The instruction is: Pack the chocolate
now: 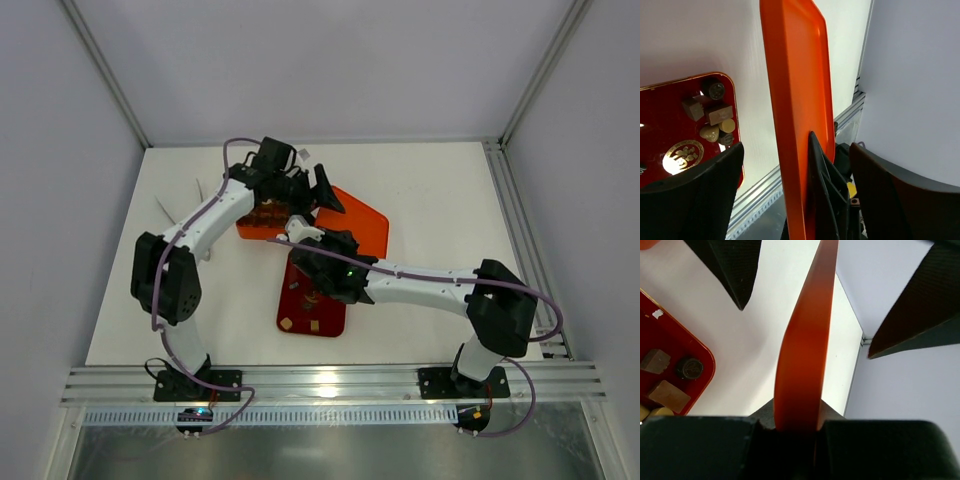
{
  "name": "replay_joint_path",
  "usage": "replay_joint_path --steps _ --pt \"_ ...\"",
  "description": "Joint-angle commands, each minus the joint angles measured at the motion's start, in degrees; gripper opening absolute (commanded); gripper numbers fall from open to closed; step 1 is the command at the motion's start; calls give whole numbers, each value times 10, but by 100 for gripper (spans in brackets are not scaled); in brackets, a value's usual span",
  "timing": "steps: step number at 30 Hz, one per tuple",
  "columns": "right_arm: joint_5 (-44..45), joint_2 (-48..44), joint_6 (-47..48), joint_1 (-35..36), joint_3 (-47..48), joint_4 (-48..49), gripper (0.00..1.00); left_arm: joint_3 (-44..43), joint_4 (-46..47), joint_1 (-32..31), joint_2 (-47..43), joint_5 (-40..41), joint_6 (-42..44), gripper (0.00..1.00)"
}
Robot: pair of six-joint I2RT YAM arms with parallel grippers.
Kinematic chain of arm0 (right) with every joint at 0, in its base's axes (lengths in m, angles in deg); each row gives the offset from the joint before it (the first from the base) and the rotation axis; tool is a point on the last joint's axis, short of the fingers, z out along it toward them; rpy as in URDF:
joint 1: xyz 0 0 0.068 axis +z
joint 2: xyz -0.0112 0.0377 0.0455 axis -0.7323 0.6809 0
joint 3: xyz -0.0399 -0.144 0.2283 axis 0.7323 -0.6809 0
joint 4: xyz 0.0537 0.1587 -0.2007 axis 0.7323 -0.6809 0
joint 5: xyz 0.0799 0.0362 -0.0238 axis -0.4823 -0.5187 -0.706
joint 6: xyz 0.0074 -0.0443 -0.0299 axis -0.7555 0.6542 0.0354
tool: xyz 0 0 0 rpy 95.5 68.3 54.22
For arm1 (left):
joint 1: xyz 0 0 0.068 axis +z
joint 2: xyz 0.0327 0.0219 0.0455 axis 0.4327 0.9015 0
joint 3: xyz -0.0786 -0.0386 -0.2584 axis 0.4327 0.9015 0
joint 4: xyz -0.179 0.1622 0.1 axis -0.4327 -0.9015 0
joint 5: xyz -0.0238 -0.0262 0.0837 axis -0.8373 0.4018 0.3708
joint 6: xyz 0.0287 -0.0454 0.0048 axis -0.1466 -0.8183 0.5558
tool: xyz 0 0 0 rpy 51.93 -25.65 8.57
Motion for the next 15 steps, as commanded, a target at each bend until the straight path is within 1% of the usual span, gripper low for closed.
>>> replay_joint_path --steps 1,2,5,10,13,15 --pt "15 -33 1 4 14 11 4 -34 17 15 -28 6 13 86" --pt "11 -38 -2 4 14 6 4 -42 17 19 -26 7 13 88" --pt "-7 -59 -12 4 12 -10 4 -83 17 38 -12 12 14 92" --pt "-43 -90 -43 4 22 -55 4 -159 15 76 17 4 1 93" --pt "-89 -102 -64 1 37 -87 4 -188 13 112 25 4 0 93" --pt "-145 -105 -92 -7 61 -106 4 -196 13 142 21 8 -3 93"
